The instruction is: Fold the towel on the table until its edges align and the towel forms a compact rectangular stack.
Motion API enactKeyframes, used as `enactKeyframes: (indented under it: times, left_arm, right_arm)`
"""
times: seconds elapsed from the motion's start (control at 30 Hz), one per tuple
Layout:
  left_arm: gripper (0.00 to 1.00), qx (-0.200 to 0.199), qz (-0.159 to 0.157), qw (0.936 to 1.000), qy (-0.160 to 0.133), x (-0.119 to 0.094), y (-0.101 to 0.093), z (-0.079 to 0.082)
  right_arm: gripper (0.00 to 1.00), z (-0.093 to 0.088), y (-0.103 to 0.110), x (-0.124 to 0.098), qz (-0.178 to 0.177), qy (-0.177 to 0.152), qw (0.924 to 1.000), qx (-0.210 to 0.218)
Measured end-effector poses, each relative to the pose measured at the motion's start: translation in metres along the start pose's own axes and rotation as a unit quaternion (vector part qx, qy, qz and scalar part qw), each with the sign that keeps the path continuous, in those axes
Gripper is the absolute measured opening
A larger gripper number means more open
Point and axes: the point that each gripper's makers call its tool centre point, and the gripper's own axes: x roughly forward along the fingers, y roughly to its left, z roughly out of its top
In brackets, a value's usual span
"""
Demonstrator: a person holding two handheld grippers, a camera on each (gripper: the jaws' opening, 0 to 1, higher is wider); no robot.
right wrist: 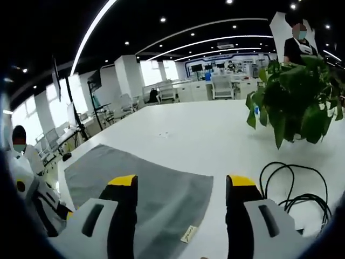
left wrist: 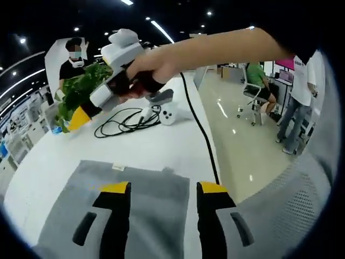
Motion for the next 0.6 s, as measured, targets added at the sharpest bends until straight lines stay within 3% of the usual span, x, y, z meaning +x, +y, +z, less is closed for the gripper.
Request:
enactKeyframes:
  times: [0.23,0.43,0.6]
  left_arm:
    - [0.39,0.006,-0.028,0.9994,0.019,0.025,-0.010,-0.014]
    - [0.25,0.016,-0.060,0.9969,0.049,0.035,-0.023,-0.034]
    - [0.24,0.013,-0.076,0.9957,0.051,0.044,-0.030,-0.039]
  right_arm:
    - [0.66,-0.012,-0.005,0.016,0.006,0.015,0.9999,0.000]
    - [0.64,-0.023,-0.010,0.030,0.007,0.026,0.9996,0.001]
    - [0.62,-0.031,-0.015,0.040,0.005,0.030,0.9995,0.010]
